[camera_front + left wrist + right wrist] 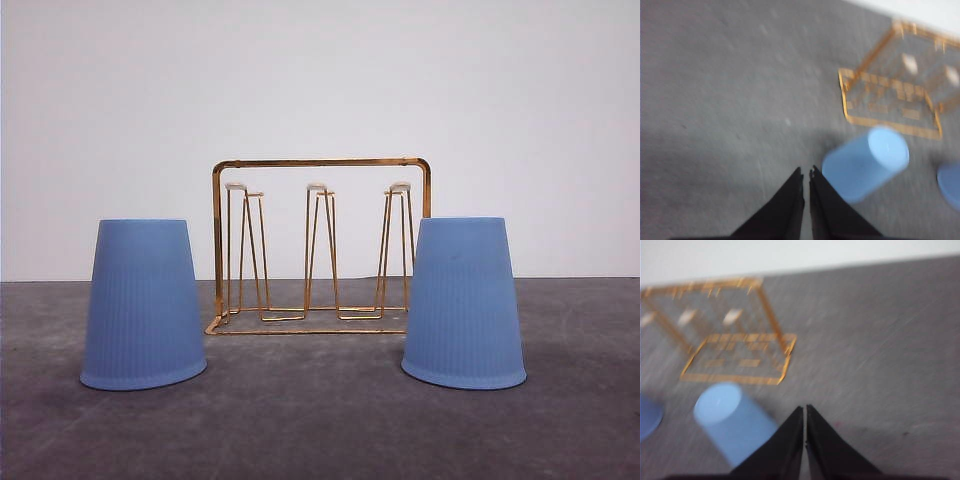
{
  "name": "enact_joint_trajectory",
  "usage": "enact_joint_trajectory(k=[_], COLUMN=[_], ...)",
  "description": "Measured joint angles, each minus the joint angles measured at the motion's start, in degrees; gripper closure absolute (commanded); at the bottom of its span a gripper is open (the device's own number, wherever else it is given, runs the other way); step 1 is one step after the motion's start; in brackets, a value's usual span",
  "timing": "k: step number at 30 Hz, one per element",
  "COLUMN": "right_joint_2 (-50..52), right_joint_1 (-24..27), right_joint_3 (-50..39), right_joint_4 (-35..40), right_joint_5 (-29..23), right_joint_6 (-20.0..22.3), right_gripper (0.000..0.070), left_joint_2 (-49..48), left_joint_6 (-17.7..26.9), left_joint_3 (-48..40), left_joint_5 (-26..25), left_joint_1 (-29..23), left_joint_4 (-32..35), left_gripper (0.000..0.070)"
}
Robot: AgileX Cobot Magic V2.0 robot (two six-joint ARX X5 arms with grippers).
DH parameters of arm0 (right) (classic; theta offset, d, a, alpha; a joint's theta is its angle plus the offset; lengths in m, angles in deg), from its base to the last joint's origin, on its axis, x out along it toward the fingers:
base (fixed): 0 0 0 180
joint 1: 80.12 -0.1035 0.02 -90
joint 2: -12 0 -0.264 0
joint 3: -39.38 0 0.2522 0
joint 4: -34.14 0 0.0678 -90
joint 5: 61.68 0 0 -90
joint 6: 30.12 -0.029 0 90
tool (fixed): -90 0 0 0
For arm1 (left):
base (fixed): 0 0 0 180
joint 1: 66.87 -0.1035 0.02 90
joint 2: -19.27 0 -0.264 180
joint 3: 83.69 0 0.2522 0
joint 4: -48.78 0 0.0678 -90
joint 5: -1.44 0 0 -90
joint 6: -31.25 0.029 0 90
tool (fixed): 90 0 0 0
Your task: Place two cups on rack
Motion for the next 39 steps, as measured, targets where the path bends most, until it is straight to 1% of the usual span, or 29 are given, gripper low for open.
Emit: enact_joint_trajectory(k=[3, 6, 8, 12, 13, 14, 15, 17, 18, 19, 20, 23, 26, 28, 31, 34, 37, 39], right_joint_2=[-4.0, -6.6, -7.2, -7.1, -7.1, -7.1, -7.1, -7.1, -7.1, -7.1, -7.1, -7.1, -7.1, -7.1, -7.1, -7.1, -7.1, -7.1], right_joint_1=[-0.2, -2.3, -4.1, -7.8, -8.3, -8.8, -9.0, -9.1, -9.1, -9.1, -9.1, -9.1, -9.1, -9.1, -9.1, -9.1, -9.1, -9.1], right_joint_3=[0.0, 0.0, 0.0, 0.0, 0.0, 0.0, 0.0, 0.0, 0.0, 0.0, 0.0, 0.0, 0.0, 0.0, 0.0, 0.0, 0.0, 0.0], right_joint_4=[0.0, 0.2, 0.7, 2.2, 2.3, 2.4, 2.4, 2.4, 2.4, 2.4, 2.4, 2.4, 2.4, 2.4, 2.4, 2.4, 2.6, 2.8], right_joint_5=[3.5, 3.5, 2.7, 2.3, 2.2, 2.0, 1.5, 0.9, 0.9, 0.9, 0.9, 0.9, 0.9, 0.9, 0.9, 0.9, 0.9, 0.9], right_joint_6=[3.2, 6.6, 8.4, 12.0, 13.1, 14.1, 15.4, 17.1, 17.6, 17.9, 18.1, 18.4, 18.5, 18.5, 18.6, 18.6, 18.6, 18.6], right_gripper=[0.0693, 0.0693, 0.0693, 0.0691, 0.0671, 0.0633, 0.0526, 0.0318, 0.0265, 0.024, 0.024, 0.024, 0.024, 0.024, 0.024, 0.024, 0.024, 0.024], left_joint_2=[3.2, 5.0, 5.6, 6.2, 6.4, 6.5, 6.6, 6.6, 6.6, 6.6, 6.6, 6.9, 8.5, 10.4, 14.7, 20.0, 25.8, 30.0], left_joint_6=[4.9, 9.7, 13.4, 23.4, 26.0, 28.4, 30.6, 33.2, 33.5, 33.5, 33.3, 30.4, 26.5, 24.0, 19.9, 16.7, 14.7, 14.2], left_joint_3=[0.0, 0.0, 0.0, 0.1, 0.2, 0.2, 0.2, 0.2, 0.2, 0.2, 0.2, 0.2, 0.3, 0.4, 0.4, 0.4, 0.4, 0.5], left_joint_5=[-3.9, -4.7, -4.8, -1.6, -1.0, -0.7, -0.7, -0.7, -0.7, -0.8, -1.1, -3.2, -4.0, -4.0, -4.1, -4.1, -4.1, -4.1], left_joint_1=[0.1, 3.0, 6.1, 13.2, 14.6, 15.7, 16.4, 17.3, 17.5, 17.6, 17.7, 17.7, 18.0, 18.2, 18.7, 19.3, 20.1, 20.6], left_joint_4=[-0.5, 0.0, 0.4, 0.7, 0.8, 0.8, 0.9, 1.6, 2.4, 3.2, 3.9, 5.5, 7.9, 9.6, 13.1, 17.0, 22.3, 25.4], left_gripper=[0.0697, 0.0697, 0.0697, 0.0695, 0.0677, 0.0644, 0.0554, 0.0343, 0.0259, 0.0205, 0.0176, 0.017, 0.0167, 0.0134, 0.0102, 0.0102, 0.0102, 0.0102])
